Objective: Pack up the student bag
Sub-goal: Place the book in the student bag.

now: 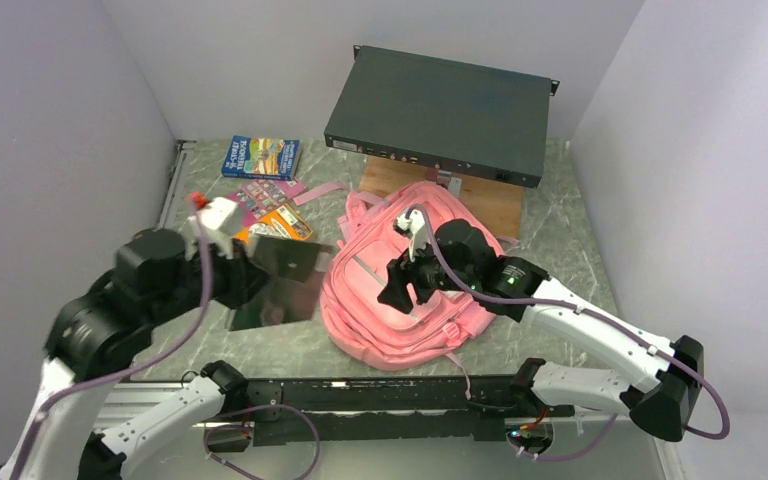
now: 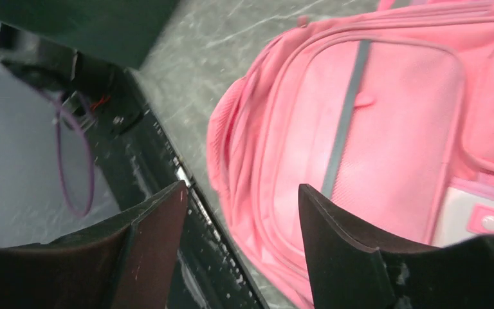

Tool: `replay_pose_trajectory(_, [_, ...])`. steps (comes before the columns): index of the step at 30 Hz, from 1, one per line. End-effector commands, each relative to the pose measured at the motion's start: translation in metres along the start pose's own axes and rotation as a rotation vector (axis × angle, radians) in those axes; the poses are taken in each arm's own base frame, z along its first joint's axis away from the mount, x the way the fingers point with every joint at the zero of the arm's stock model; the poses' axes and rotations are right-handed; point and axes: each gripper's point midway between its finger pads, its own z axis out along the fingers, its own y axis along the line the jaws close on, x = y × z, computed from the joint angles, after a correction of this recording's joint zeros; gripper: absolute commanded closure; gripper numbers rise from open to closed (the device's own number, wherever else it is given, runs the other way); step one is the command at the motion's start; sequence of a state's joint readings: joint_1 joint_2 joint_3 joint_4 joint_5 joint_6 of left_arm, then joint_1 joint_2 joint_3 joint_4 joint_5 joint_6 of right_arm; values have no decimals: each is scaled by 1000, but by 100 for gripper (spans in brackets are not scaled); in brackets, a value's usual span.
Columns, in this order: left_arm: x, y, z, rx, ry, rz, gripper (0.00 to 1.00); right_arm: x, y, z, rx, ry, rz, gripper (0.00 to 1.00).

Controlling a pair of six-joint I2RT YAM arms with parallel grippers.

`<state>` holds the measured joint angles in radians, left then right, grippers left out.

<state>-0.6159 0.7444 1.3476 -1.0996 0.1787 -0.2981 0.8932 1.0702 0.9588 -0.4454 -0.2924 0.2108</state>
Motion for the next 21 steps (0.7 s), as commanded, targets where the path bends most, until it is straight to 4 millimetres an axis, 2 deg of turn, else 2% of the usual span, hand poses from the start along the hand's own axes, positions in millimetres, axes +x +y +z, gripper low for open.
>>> replay_pose_trajectory(1, [-21, 64, -74, -423, -245, -102, 100, -32, -21, 9, 161, -133, 19, 38])
replay_pose_trajectory(4, [-20, 78, -101, -501, -356, -155, 100, -28, -14, 29, 204, -105, -18, 38])
replay_pose_trajectory(7, [-11, 84, -108, -521, -384, -197, 100, -19, 7, 53, 236, -44, -69, 38])
replay_pose_trajectory(8, [-9, 83, -106, -514, -386, -205, 100, -16, 11, 61, 253, -27, -79, 38])
replay_pose_trajectory(10, [-4, 80, -98, -480, -379, -210, 100, -8, 17, 78, 268, 10, -71, 45])
replay_pose_trajectory(13, [1, 77, -82, -441, -364, -225, 100, 5, 14, 98, 327, 73, -69, 55])
replay_pose_trajectory(17, [12, 68, -60, -378, -298, -220, 100, 18, 12, 116, 341, 106, -90, 55])
replay_pose_trajectory(21, [16, 65, -49, -347, -273, -223, 100, 28, 10, 130, 338, 131, -89, 58])
